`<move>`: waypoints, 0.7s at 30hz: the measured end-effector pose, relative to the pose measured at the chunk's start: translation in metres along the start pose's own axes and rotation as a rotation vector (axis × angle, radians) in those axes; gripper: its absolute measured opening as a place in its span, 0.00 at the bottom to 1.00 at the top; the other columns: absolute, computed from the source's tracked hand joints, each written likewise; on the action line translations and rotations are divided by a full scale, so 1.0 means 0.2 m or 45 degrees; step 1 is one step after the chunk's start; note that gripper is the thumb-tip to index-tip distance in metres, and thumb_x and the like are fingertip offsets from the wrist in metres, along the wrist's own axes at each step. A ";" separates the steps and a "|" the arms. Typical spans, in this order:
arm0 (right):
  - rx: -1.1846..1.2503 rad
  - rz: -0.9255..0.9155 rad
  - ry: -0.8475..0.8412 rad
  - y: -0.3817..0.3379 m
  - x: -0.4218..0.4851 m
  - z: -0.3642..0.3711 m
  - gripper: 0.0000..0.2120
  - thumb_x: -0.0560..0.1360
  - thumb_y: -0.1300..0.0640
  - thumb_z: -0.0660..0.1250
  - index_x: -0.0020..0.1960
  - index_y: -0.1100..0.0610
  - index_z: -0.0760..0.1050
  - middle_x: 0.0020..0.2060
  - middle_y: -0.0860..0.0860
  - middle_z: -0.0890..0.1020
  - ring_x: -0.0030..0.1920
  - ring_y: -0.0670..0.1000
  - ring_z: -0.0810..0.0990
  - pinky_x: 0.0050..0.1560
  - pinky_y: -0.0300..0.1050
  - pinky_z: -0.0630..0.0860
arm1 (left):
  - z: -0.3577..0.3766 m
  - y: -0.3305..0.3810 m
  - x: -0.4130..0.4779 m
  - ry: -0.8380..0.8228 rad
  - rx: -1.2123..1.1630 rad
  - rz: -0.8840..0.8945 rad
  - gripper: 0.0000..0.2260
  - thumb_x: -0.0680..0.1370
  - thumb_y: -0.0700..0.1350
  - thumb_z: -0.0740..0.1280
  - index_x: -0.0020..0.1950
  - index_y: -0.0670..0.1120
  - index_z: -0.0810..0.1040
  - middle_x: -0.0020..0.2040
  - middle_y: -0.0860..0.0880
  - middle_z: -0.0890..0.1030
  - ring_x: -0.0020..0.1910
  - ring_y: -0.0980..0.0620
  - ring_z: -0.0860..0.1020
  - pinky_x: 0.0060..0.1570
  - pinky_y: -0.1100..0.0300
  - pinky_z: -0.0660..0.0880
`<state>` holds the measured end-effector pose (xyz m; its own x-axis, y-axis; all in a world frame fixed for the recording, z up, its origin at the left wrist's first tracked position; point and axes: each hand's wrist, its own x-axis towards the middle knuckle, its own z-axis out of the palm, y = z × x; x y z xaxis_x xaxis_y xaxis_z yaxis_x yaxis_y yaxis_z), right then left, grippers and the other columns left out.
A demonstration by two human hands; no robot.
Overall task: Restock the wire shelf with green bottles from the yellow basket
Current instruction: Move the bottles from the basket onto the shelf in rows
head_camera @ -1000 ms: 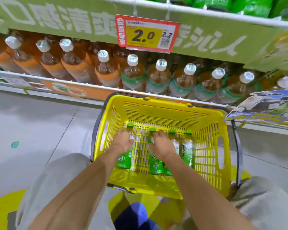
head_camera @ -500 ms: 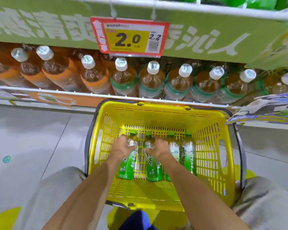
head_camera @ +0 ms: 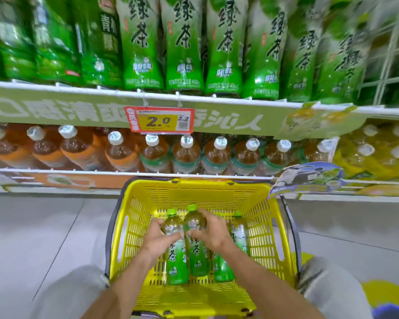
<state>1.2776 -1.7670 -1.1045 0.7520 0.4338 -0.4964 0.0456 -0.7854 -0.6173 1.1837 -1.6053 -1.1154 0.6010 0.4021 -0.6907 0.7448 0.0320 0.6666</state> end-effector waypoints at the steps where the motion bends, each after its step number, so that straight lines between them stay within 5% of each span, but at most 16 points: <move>1: 0.017 -0.030 0.017 -0.03 -0.04 -0.06 0.41 0.68 0.42 0.79 0.76 0.53 0.69 0.55 0.53 0.84 0.47 0.46 0.79 0.52 0.45 0.79 | -0.01 0.04 -0.03 -0.014 -0.033 0.051 0.38 0.64 0.47 0.84 0.67 0.47 0.67 0.63 0.44 0.76 0.54 0.48 0.75 0.49 0.54 0.74; 4: 0.069 -0.132 0.090 -0.14 -0.15 -0.21 0.45 0.67 0.41 0.79 0.78 0.55 0.66 0.57 0.52 0.82 0.53 0.46 0.78 0.53 0.40 0.75 | -0.08 0.20 -0.17 -0.051 -0.053 0.246 0.50 0.58 0.51 0.86 0.74 0.49 0.65 0.67 0.52 0.74 0.67 0.51 0.71 0.63 0.58 0.69; 6: 0.087 -0.200 0.129 -0.22 -0.23 -0.33 0.46 0.67 0.42 0.79 0.78 0.56 0.65 0.59 0.51 0.82 0.56 0.46 0.79 0.53 0.33 0.74 | -0.12 0.30 -0.22 -0.088 -0.056 0.357 0.60 0.53 0.60 0.83 0.79 0.44 0.61 0.76 0.49 0.69 0.74 0.49 0.67 0.72 0.54 0.66; 10: 0.128 -0.328 0.243 -0.38 -0.37 -0.56 0.43 0.68 0.44 0.80 0.77 0.55 0.67 0.63 0.55 0.81 0.55 0.46 0.81 0.45 0.21 0.69 | -0.22 0.53 -0.38 -0.107 0.019 0.489 0.43 0.64 0.57 0.83 0.75 0.49 0.69 0.68 0.61 0.71 0.72 0.51 0.70 0.72 0.50 0.67; 13: 0.112 -0.461 0.348 -0.50 -0.48 -0.73 0.44 0.66 0.39 0.79 0.76 0.53 0.69 0.68 0.51 0.78 0.60 0.42 0.78 0.57 0.30 0.73 | -0.29 0.67 -0.46 -0.048 0.086 0.648 0.41 0.63 0.65 0.81 0.72 0.54 0.72 0.72 0.55 0.74 0.72 0.50 0.72 0.71 0.47 0.71; 16: 0.140 -0.526 0.413 -0.61 -0.60 -0.91 0.43 0.66 0.41 0.80 0.76 0.53 0.70 0.49 0.47 0.82 0.43 0.33 0.77 0.46 0.28 0.74 | -0.34 0.88 -0.67 0.024 0.218 0.832 0.43 0.65 0.68 0.78 0.74 0.50 0.73 0.73 0.55 0.73 0.73 0.54 0.71 0.73 0.50 0.68; 18: 0.136 -0.565 0.465 -0.66 -0.67 -1.03 0.43 0.65 0.40 0.81 0.75 0.51 0.71 0.42 0.45 0.78 0.35 0.37 0.73 0.40 0.28 0.71 | -0.36 1.02 -0.81 0.087 0.243 0.924 0.44 0.67 0.64 0.79 0.77 0.46 0.69 0.73 0.54 0.70 0.74 0.52 0.68 0.73 0.57 0.63; 21: 0.167 -0.641 0.510 -0.74 -0.77 -1.24 0.44 0.64 0.39 0.81 0.75 0.50 0.71 0.58 0.46 0.82 0.46 0.36 0.77 0.49 0.26 0.72 | -0.37 1.24 -0.97 0.122 0.283 1.035 0.46 0.66 0.63 0.79 0.78 0.45 0.67 0.72 0.57 0.68 0.73 0.57 0.67 0.70 0.61 0.62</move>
<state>1.3173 -1.8270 -0.7852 0.8475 0.5164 0.1226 0.3944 -0.4582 -0.7965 1.2297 -1.6073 -0.7954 0.9543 0.2985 0.0129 0.1376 -0.4773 0.8679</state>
